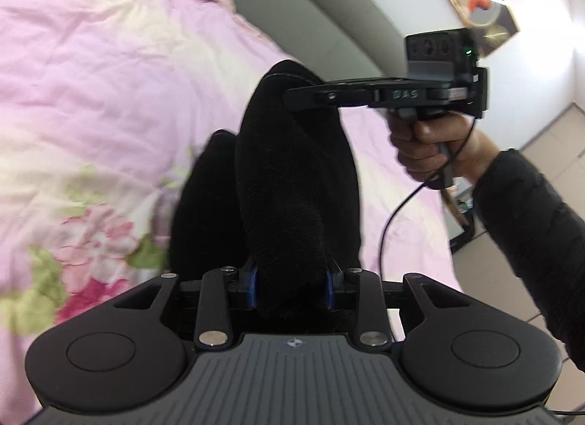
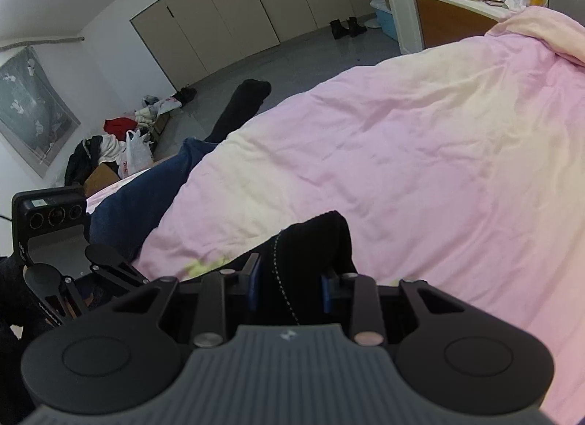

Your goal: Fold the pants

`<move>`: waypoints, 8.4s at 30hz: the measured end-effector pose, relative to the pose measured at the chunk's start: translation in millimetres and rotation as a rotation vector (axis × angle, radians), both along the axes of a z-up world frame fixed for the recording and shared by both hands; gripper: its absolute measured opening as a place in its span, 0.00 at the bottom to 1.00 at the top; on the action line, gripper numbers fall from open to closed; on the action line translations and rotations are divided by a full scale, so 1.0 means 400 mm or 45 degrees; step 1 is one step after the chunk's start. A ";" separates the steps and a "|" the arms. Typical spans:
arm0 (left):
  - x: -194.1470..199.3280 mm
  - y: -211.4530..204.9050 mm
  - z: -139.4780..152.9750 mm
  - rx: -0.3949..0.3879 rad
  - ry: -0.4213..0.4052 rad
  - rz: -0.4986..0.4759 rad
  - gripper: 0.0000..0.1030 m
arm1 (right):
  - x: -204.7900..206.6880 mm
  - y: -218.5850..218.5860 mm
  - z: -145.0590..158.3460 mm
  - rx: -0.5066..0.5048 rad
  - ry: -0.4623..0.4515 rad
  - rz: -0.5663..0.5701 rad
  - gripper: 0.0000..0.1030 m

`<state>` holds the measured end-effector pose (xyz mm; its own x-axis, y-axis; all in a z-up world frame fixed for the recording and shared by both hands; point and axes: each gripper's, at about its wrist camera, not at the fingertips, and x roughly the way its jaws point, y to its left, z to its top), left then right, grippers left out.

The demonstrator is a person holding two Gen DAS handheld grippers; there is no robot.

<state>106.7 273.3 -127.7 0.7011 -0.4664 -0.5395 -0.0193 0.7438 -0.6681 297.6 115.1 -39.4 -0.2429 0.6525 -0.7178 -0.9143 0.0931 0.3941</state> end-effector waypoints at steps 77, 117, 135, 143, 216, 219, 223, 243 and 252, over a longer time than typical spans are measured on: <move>0.317 0.058 -0.240 -0.122 0.452 -0.275 1.00 | -0.152 -0.666 -0.469 0.290 0.873 -1.306 0.93; 0.242 -0.037 -0.166 -0.069 0.342 -0.166 0.87 | -0.152 -0.587 -0.458 0.466 0.836 -1.224 0.63; 0.155 -0.010 -0.010 -0.074 0.175 -0.191 0.83 | -0.209 -0.584 -0.271 0.564 0.762 -1.208 0.62; 0.087 0.018 0.134 -0.042 0.083 -0.153 0.83 | -0.229 -0.531 -0.121 0.616 0.688 -1.143 0.62; 0.147 0.535 -0.084 0.087 0.380 -0.011 0.87 | -0.029 0.139 -0.493 0.347 0.864 -1.197 0.73; 0.108 0.512 -0.060 0.165 0.352 -0.013 0.87 | -0.077 0.099 -0.490 0.354 0.865 -1.210 0.78; 0.065 0.496 -0.032 0.287 0.335 -0.038 0.88 | -0.168 0.053 -0.506 0.267 0.882 -1.111 0.77; -0.168 0.232 0.190 0.831 0.328 -0.011 0.97 | -0.457 0.023 -0.172 -0.043 0.018 -1.125 0.82; -0.276 0.031 0.354 0.810 0.111 0.197 1.00 | -0.590 -0.065 0.077 0.101 -0.283 -1.218 0.95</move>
